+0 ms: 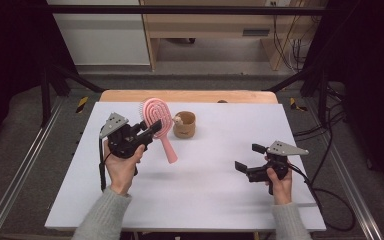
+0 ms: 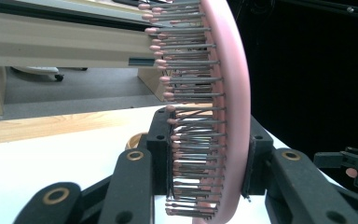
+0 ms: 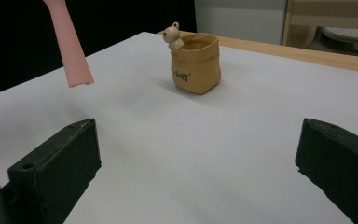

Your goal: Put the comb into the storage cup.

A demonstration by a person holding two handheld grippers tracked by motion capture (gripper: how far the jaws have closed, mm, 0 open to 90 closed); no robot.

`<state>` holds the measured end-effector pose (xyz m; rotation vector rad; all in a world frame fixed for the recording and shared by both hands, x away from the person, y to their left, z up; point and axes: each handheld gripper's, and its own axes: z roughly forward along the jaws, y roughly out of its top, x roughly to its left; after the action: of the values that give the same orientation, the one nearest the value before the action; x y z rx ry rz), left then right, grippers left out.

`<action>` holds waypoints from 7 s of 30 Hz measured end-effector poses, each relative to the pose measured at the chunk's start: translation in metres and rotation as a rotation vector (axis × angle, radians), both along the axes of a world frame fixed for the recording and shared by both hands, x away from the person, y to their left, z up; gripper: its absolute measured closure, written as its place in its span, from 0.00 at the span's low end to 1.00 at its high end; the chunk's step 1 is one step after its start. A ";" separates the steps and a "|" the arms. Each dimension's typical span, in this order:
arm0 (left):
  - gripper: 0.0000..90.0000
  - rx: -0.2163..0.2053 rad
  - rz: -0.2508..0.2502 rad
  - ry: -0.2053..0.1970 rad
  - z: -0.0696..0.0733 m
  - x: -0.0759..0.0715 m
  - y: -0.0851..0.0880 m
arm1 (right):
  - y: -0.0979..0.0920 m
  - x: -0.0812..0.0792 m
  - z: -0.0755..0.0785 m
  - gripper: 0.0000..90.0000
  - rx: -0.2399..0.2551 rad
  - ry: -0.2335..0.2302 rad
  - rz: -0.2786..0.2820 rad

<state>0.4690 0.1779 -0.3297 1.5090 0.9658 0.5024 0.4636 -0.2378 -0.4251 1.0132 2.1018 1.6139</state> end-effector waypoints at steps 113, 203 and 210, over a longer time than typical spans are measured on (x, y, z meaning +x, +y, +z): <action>0.70 0.096 0.027 -0.037 0.062 0.097 -0.064 | -0.036 -0.009 -0.017 0.00 0.002 0.016 -0.049; 0.70 0.239 0.046 0.012 0.010 0.164 -0.093 | -0.036 -0.009 -0.017 0.00 0.002 0.017 -0.047; 0.70 0.259 0.039 0.013 0.006 0.164 -0.095 | -0.036 -0.009 -0.017 0.00 0.001 0.015 -0.047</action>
<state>0.6327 0.0832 -0.3241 1.7281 0.9691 0.6667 0.4542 -0.2735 -0.4421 1.0699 2.0707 1.5906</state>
